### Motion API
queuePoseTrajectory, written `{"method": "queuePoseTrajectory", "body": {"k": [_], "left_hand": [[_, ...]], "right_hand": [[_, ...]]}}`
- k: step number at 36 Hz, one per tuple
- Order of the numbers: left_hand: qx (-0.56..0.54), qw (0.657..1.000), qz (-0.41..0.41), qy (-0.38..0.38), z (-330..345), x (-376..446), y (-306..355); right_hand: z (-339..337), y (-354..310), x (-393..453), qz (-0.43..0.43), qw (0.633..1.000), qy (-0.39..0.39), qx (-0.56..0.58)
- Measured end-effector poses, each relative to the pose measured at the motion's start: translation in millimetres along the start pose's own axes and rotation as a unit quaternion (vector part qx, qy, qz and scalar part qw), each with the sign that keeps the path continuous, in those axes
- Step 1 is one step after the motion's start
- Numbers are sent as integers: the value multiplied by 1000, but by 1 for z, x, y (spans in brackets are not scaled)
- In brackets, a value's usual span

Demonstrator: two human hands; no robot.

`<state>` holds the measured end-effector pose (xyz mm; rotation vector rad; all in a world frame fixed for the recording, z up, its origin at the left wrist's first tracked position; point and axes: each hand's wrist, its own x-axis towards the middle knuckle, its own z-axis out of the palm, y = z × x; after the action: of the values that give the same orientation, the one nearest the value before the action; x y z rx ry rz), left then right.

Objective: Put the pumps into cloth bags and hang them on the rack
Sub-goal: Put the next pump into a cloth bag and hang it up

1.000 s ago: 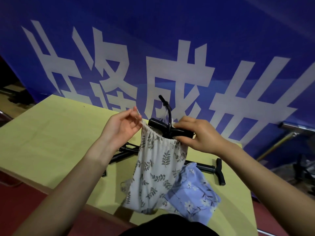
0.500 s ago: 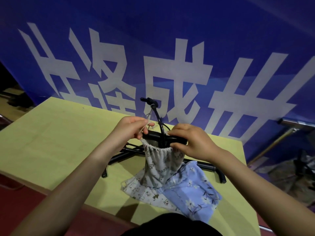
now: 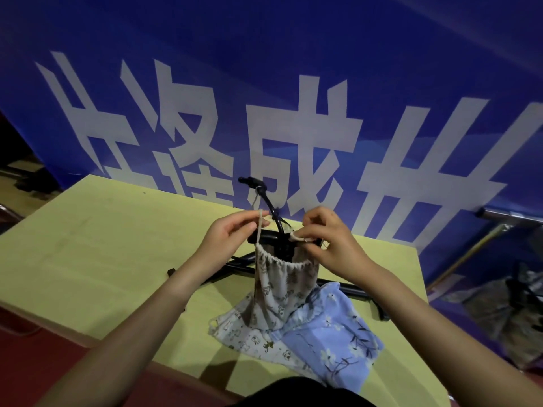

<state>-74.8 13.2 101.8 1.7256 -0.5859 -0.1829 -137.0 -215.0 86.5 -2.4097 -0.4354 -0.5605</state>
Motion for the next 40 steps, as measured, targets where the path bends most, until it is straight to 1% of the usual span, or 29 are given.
{"method": "queuePoseTrajectory", "body": {"k": [2, 4, 6, 8, 9, 11, 13, 15, 17, 18, 19, 20, 22, 25, 26, 27, 29, 30, 32, 34, 35, 36, 37, 39, 40], "left_hand": [[10, 1000, -5, -19, 6, -2, -4], [23, 999, 0, -28, 14, -4, -7], [29, 999, 4, -42, 23, -4, -9], [46, 997, 15, -53, 33, -3, -10], [56, 997, 21, -57, 38, -2, -10], [64, 996, 27, -56, 47, 1, -8], [60, 997, 23, -41, 54, 2, -5], [25, 999, 5, -20, 58, 4, -2], [-37, 999, -11, -5, 61, 5, 3], [-57, 998, -16, -2, 62, 5, 5], [-66, 998, -20, -1, 63, 4, 6], [-69, 997, -24, -2, 65, 3, 7], [-61, 997, -40, 4, 67, 0, 7], [-68, 993, -82, 50, 63, -6, 4], [-73, 990, -95, 70, 59, -7, 2], [-77, 988, -103, 86, 55, -9, 0], [-84, 985, -108, 101, 48, -10, -4], [-82, 985, -111, 99, 46, -11, -5], [-85, 986, -118, 85, 50, -13, -3], [-119, 982, -129, 68, 59, -16, 1], [-151, 977, -135, 61, 64, -16, 3], [-185, 971, -141, 53, 69, -15, 5], [-207, 966, -144, 48, 72, -13, 8], [-205, 968, -138, 36, 74, -10, 12], [-183, 974, -129, 33, 74, -8, 14]], "right_hand": [[-1, -2, 2, 30, 997, 65, 13], [-5, -9, 8, 89, 990, 105, 40], [-10, -20, 16, 193, 969, 95, 122], [-14, -28, 22, 289, 925, 66, 237], [-16, -30, 24, 314, 905, 59, 279], [-22, -32, 27, 329, 874, 66, 350], [-28, -33, 28, 323, 839, 76, 432], [-31, -37, 30, 321, 787, 95, 517], [-30, -40, 31, 323, 728, 134, 590], [-28, -41, 32, 322, 709, 153, 608], [-27, -42, 32, 321, 706, 164, 610], [-27, -41, 33, 319, 713, 166, 601], [-28, -38, 31, 317, 743, 145, 572], [-36, -23, 22, 325, 814, 125, 464], [-40, -19, 18, 328, 832, 125, 430], [-42, -15, 14, 332, 837, 125, 417], [-45, -12, 9, 342, 822, 115, 441], [-44, -14, 9, 345, 811, 106, 461], [-39, -21, 10, 340, 800, 87, 487], [-28, -31, 15, 331, 795, 67, 504], [-21, -37, 18, 327, 798, 57, 502], [-16, -42, 20, 321, 811, 49, 486], [-10, -45, 21, 315, 834, 46, 452], [-4, -47, 20, 299, 877, 56, 373], [-3, -45, 18, 293, 890, 65, 342]]}}
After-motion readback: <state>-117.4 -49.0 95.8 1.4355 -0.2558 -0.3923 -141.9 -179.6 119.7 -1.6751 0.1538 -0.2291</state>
